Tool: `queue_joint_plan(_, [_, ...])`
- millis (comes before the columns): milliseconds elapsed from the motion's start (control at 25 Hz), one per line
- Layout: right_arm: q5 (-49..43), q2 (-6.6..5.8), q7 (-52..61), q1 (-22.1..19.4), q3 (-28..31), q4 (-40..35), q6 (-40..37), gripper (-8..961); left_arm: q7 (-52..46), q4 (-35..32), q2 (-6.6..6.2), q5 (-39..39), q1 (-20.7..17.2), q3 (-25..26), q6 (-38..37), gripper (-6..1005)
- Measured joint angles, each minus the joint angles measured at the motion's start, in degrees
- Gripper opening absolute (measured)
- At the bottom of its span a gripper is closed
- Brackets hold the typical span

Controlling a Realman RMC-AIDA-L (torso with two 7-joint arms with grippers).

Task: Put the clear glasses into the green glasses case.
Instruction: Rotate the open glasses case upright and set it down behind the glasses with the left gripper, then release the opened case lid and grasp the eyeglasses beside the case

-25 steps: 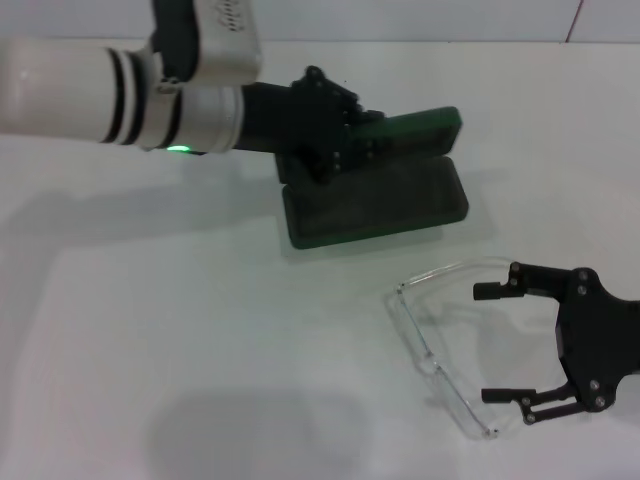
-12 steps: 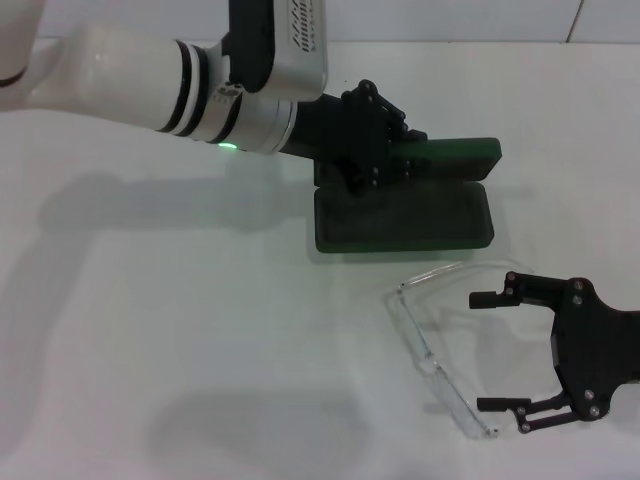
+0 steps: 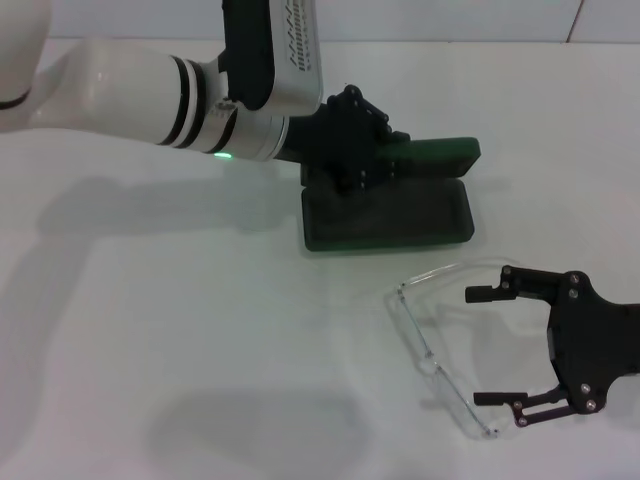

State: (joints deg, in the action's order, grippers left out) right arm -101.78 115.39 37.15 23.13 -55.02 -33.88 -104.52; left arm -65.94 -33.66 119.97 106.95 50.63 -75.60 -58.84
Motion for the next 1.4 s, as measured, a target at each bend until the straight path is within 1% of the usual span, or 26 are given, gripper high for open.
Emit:
queue_joint_plan(320, [0.0,0.0,0.4,-0.1,0.0,-0.2,0.0,860,0.4,0.2,-0.04,-1.9,-0.2,-0.2,-0.6,237])
queue_joint_plan(480, [0.0,0.0,0.6,-0.2,0.0,-0.2,-0.1,860,0.3,-0.1,-0.16,-1.7,-0.2,-2.9,-0.9,241])
queue_joint_plan(640, [0.1,0.0,0.7,-0.2,0.1,-0.2,-0.1,860,0.1,-0.8,-0.17,-1.7,-0.2,-4.2,-0.9,244])
queue_joint_plan(840, [0.1,-0.06,0.8,-0.5,0.3,-0.2,-0.2,860,-0.2,-1.1,-0.07,-4.1,-0.3,-3.9,-0.5,249])
queue_joint_plan(1080, [0.1,-0.09,0.8,-0.4,0.3,-0.2,-0.2,859,-0.2,-1.1,-0.08,-4.2,-0.9,-3.9,-0.4,254])
queue_joint_plan(1200, [0.2,-0.09,0.8,-0.3,0.4,-0.2,-0.2,859,-0.6,-1.5,-0.1,-4.3,-1.2,-3.9,-0.5,370])
queue_joint_plan(1280, [0.2,-0.09,0.8,-0.2,0.4,-0.2,-0.2,859,-1.4,-3.5,-0.15,-4.6,-2.6,-3.9,-0.7,447])
queue_joint_plan(1400, [0.4,-0.09,0.8,-0.1,0.4,-0.2,-0.2,859,-1.2,-8.1,-0.1,-6.5,-6.3,-4.0,-0.7,580])
